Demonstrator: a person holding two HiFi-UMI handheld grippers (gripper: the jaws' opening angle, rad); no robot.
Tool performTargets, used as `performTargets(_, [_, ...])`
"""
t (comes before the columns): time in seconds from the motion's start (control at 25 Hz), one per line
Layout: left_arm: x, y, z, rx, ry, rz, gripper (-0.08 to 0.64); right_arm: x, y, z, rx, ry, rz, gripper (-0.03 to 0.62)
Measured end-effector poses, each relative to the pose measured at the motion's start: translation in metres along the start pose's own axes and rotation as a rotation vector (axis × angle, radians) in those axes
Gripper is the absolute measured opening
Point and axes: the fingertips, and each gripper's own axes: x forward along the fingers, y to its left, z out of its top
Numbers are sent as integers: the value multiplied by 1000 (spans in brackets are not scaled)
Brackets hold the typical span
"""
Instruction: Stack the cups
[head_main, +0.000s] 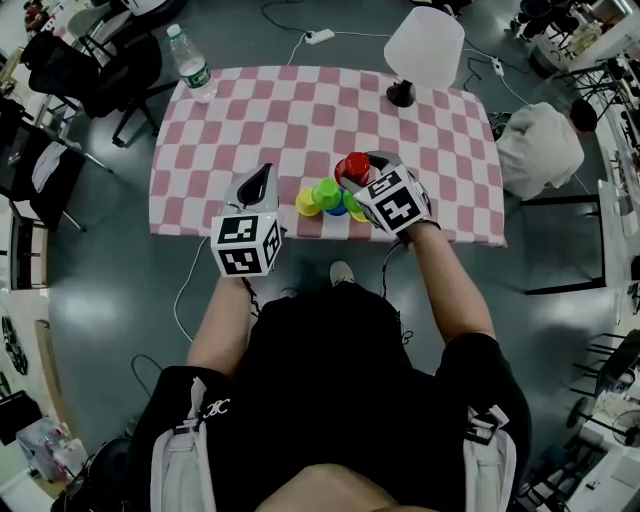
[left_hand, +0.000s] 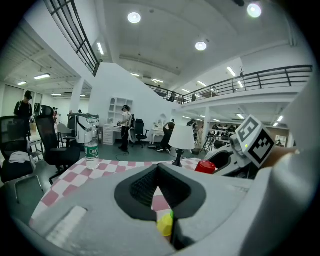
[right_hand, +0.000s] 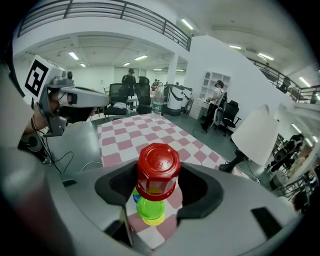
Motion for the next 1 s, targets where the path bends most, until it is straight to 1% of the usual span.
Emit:
performTargets(0.28, [-3,7,-4,-8,5,5,15,6,18,-10,-11,20,29,252])
performTargets(0.72, [1,5,-1,-8,9,13,15,11,26,-24,-19,47,62,252])
performTargets(1.0, [0,4,-1,-9,8,22,15,14,26,-26,-3,26,55,253])
